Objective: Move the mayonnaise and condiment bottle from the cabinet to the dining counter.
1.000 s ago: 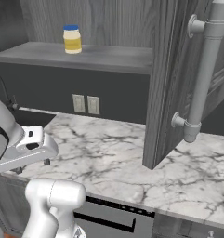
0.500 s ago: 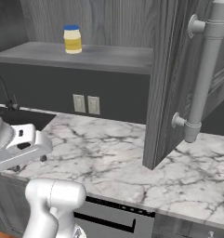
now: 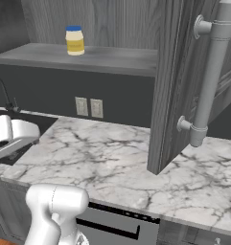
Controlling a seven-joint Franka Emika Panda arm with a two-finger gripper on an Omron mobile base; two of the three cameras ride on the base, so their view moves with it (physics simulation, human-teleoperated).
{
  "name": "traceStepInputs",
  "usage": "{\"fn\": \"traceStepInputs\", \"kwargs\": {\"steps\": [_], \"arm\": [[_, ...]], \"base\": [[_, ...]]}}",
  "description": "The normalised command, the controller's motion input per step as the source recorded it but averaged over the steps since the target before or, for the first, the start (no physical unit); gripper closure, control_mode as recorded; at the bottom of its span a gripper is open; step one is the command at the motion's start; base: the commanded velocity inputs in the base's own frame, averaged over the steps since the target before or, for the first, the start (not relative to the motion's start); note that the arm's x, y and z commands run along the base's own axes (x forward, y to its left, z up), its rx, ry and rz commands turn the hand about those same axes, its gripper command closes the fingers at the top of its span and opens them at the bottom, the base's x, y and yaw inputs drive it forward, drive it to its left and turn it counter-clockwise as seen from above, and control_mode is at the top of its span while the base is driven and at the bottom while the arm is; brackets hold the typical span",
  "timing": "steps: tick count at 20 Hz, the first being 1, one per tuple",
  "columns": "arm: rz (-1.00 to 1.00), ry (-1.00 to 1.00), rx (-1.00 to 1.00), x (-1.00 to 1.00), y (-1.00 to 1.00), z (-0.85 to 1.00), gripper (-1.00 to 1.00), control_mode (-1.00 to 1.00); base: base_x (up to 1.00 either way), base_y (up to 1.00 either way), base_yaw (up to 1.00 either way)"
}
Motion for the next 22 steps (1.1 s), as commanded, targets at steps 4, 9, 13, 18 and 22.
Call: {"fn": "traceStepInputs", "kwargs": {"steps": [4,9,13,18,22], "arm": [[0.00,-0.23,0.04,0.10,0.01,0.56,-1.00,-1.00],[0.00,-0.14,0.15,0.21,0.07,0.51,-1.00,-1.00],[0.00,-0.01,0.20,0.43,0.03,0.45,-1.00,-1.00],[0.00,0.00,0.18,0.47,0.00,0.46,-1.00,-1.00],[0.01,0.00,0.14,0.41,0.00,0.42,-1.00,-1.00]], "base": [[0.00,0.00,0.00],[0.00,0.00,0.00],[0.00,0.00,0.00],[0.00,0.00,0.00],[0.00,0.00,0.00]]}}
